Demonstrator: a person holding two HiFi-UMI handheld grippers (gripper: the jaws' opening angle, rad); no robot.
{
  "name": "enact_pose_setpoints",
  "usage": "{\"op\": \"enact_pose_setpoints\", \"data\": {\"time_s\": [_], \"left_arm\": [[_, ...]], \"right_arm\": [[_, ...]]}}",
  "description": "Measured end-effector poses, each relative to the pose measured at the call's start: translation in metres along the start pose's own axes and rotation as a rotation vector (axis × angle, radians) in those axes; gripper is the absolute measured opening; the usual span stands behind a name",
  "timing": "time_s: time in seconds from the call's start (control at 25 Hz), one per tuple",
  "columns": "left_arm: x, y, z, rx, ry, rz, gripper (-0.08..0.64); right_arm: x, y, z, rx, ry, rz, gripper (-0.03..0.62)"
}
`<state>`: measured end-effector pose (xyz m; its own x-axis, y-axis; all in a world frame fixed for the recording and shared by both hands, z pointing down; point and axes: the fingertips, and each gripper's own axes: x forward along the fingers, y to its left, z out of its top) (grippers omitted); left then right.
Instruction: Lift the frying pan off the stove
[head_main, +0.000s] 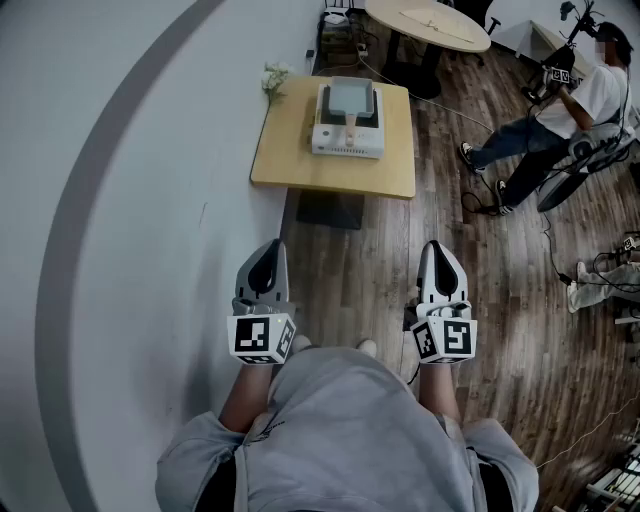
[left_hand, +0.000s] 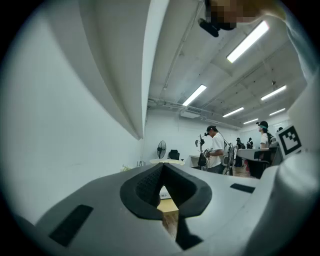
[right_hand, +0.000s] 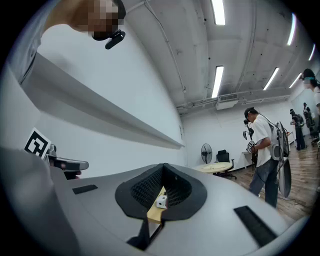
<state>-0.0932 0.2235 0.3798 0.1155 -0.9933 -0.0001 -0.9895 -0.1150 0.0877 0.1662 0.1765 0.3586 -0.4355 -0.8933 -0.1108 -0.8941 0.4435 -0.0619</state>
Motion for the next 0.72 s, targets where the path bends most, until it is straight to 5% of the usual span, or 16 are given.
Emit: {"op": "enact_pose_setpoints", "data": {"time_s": [0.72], "left_arm": [[0.006, -0.019, 0.0, 0.009, 0.004, 0.002, 0.002]], "right_arm": [[-0.006, -0.014, 0.004, -0.006, -0.028, 0.012, -0.002]]}}
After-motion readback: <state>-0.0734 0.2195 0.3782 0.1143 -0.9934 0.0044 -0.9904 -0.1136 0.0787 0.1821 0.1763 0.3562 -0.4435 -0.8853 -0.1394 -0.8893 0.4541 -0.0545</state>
